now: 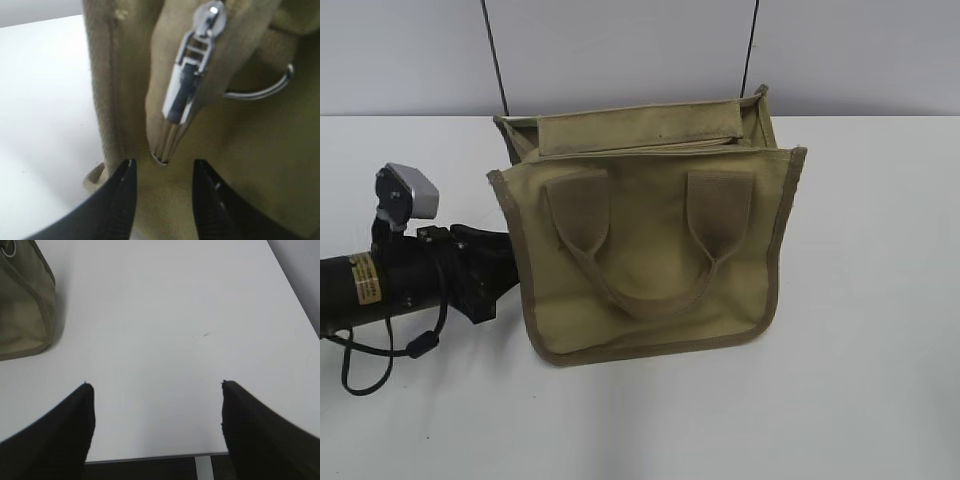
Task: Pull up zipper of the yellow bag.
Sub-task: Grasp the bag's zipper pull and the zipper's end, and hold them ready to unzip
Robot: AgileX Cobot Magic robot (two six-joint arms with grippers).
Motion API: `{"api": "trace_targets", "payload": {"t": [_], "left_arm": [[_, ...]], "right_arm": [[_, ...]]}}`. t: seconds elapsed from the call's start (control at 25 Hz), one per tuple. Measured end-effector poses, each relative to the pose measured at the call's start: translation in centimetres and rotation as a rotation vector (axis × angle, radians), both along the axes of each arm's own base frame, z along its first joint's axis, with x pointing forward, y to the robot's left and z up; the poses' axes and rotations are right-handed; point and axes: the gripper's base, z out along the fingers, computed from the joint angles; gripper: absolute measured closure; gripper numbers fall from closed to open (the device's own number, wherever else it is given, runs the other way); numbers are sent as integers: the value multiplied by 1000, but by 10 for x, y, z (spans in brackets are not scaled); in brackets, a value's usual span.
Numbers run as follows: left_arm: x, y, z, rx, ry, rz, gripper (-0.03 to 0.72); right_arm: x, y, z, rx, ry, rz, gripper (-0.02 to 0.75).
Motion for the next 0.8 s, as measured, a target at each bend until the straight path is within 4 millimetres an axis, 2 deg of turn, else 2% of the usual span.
{"api": "trace_targets", "payload": {"t": [0.36, 0.52, 0.8], "left_arm": [[14, -6, -25, -46, 24, -16, 425], [15, -13, -28, -45, 24, -36, 456], [20, -17, -27, -61, 19, 18, 449]], "right_arm": [[0, 0, 0, 0, 0, 0, 160], [0, 0, 0, 0, 0, 0, 160], [0, 0, 0, 0, 0, 0, 160]]}}
